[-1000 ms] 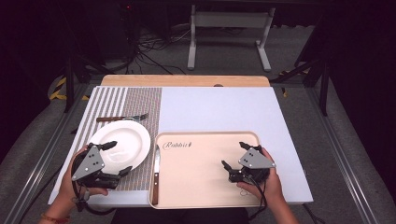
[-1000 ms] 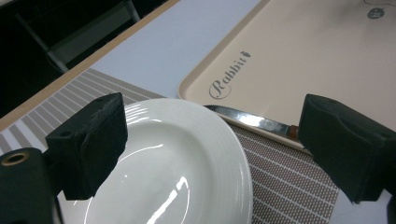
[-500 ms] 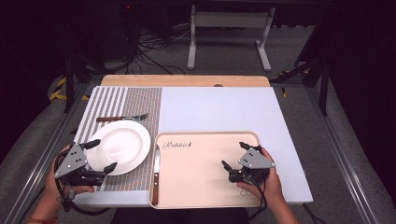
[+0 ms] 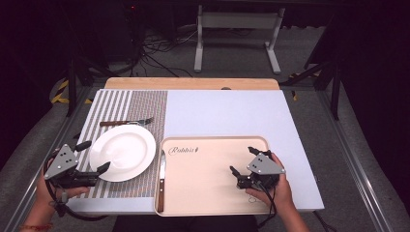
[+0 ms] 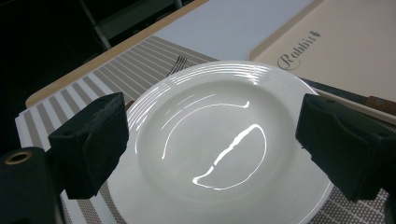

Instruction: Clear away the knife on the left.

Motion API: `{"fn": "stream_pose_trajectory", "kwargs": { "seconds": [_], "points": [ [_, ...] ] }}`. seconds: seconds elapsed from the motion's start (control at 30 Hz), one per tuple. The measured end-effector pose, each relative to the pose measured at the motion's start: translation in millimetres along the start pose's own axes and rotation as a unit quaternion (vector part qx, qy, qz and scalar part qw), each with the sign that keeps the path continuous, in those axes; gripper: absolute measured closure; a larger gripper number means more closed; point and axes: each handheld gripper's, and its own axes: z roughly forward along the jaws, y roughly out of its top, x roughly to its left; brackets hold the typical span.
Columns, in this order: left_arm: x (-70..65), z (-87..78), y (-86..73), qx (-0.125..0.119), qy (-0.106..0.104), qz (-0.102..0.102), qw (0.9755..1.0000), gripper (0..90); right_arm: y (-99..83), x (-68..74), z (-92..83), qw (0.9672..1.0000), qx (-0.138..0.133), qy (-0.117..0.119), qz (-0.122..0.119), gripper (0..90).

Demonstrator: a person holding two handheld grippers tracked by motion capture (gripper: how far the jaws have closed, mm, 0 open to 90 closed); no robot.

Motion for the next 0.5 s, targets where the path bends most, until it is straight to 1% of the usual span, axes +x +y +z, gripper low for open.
{"fn": "stream_pose_trajectory", "kwargs": {
  "seconds": [0.07, 0.13, 0.23, 0.33, 0.4, 0.5],
  "points": [
    [1.3, -0.6, -0.5, -0.001, 0.002, -0.001, 1.0, 10.7, 0.0, -0.2, 0.2, 1.0, -0.001, -0.001, -0.001, 15.3],
    [6.0, -3.1, -3.4, -0.006, 0.003, -0.011, 0.9999, 11.1, 0.3, -1.1, 0.6, 1.0, -0.003, -0.002, 0.001, 15.1],
    [8.7, -5.6, -6.0, -0.011, 0.013, -0.013, 0.9998, 12.1, 0.9, -1.6, 0.5, 1.0, -0.006, -0.001, 0.001, 15.0],
    [13.1, -7.5, -9.6, -0.017, 0.011, -0.022, 0.9995, 12.8, 0.4, -2.2, 0.7, 0.9999, -0.011, 0.001, 0.006, 15.0],
    [15.9, -6.2, -11.6, -0.016, 0.007, -0.028, 0.9995, 12.7, -0.1, -2.6, 0.8, 0.9999, -0.012, 0.002, 0.007, 15.0],
    [17.2, -3.6, -12.5, -0.011, 0.01, -0.026, 0.9996, 12.3, -0.3, -3.6, 0.6, 0.9998, -0.016, 0.005, 0.008, 15.0]
  ]
}}
